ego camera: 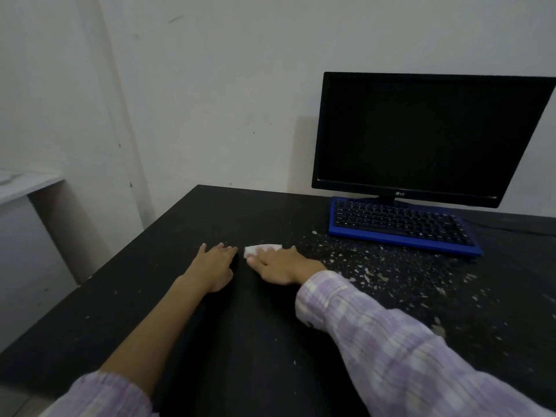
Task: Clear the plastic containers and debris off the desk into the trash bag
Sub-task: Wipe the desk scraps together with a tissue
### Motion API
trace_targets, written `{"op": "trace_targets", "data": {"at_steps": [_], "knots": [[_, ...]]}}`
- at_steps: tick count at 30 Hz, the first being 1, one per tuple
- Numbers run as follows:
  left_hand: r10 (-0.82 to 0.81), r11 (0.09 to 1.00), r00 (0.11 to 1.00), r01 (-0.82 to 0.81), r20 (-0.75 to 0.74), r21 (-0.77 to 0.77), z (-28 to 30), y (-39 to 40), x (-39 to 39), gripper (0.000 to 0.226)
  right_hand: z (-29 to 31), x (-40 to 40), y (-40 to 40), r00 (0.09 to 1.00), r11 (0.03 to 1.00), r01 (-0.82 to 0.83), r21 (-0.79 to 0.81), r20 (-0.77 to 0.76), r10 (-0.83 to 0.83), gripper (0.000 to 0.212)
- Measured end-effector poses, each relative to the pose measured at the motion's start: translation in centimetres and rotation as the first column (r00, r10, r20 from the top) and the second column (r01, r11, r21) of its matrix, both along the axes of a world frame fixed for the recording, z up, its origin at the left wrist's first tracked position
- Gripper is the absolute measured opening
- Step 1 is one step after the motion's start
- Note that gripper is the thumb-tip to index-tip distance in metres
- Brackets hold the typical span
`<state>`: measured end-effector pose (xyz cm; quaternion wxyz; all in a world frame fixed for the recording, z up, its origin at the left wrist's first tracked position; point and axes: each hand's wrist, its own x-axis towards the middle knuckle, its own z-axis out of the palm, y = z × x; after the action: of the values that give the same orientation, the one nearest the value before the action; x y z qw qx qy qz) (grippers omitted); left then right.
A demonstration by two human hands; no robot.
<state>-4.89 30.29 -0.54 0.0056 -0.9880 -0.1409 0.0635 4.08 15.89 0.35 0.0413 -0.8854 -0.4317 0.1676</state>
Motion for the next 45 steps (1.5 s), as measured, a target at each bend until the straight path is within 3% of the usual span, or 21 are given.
{"op": "trace_targets", "data": {"at_steps": [2,5,13,23,30,36,45], "knots": [[0.002,1.000,1.000,-0.002,0.008,0.005,-0.1,-0.1,-0.4,0.061,-0.3,-1.3,0.2,0.994,0.994,-0.104,-0.014,0.028,0.105,0.054],[0.005,1.000,1.000,-0.005,-0.001,0.004,-0.1,-0.2,-0.8,0.060,-0.7,-1.7,-1.2,0.991,0.989,-0.134,-0.065,0.020,0.136,0.061],[0.009,1.000,1.000,-0.009,-0.012,-0.021,0.3,-1.2,-2.2,0.059,0.8,1.1,-7.3,0.991,0.986,0.125,-0.111,0.056,-0.119,0.063],[0.007,0.999,1.000,-0.006,0.012,-0.033,0.5,-2.8,-4.2,0.061,-0.2,-6.0,-5.0,0.988,0.991,-0.125,-0.041,0.092,0.128,0.054],[-0.014,0.998,0.999,0.016,0.036,-0.058,-0.3,-3.6,-6.3,0.059,-0.2,-9.6,-9.8,0.963,0.964,-0.256,-0.066,0.063,0.260,0.052],[-0.019,0.998,0.994,0.025,0.103,-0.066,-0.3,-3.7,-5.8,0.055,0.0,-7.7,-15.1,0.990,0.996,-0.062,-0.064,0.121,0.069,0.052],[-0.044,0.997,0.994,0.050,0.105,-0.060,0.3,-3.6,-1.1,0.055,0.0,-5.5,-10.1,0.997,0.998,-0.012,-0.061,0.077,0.017,0.052]]}}
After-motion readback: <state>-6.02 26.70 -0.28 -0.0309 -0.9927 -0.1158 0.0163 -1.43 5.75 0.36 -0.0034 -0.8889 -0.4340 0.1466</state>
